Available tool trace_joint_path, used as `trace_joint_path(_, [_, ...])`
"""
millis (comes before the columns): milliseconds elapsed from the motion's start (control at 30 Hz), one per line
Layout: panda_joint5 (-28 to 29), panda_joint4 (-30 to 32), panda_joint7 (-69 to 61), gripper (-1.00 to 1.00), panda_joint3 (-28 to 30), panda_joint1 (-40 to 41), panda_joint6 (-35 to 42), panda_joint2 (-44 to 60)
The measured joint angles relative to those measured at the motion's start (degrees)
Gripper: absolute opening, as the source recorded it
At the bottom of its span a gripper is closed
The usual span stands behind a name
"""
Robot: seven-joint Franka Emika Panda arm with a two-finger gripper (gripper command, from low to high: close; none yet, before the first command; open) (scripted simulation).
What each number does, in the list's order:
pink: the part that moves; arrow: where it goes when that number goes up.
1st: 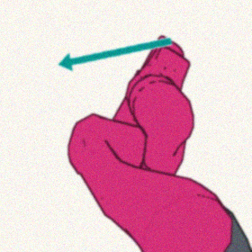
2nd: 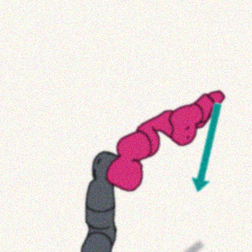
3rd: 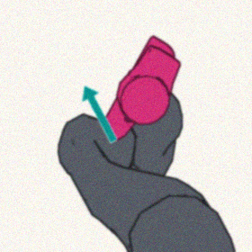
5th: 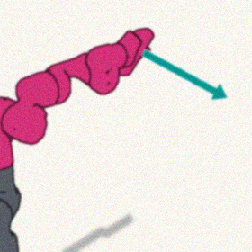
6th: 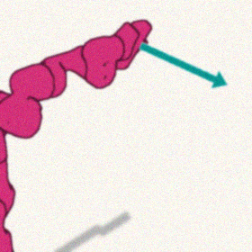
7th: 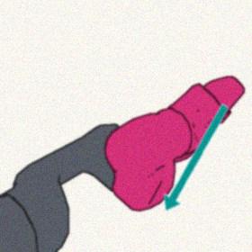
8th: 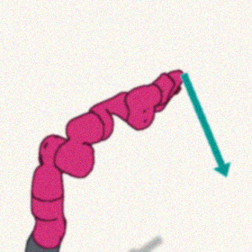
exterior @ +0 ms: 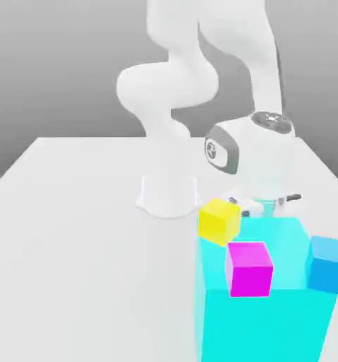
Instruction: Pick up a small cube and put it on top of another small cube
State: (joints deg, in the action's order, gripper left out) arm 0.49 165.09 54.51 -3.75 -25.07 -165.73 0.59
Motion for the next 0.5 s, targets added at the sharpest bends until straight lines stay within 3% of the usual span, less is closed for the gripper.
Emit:
trace_joint_path(300, [1.4,-3.8,-17.8,-1.0,-4.7,-6.9,6.8,1.5])
trace_joint_path(500, [-1.3,-13.4,-32.9,-1.0,-6.7,-8.3,17.0,2.2])
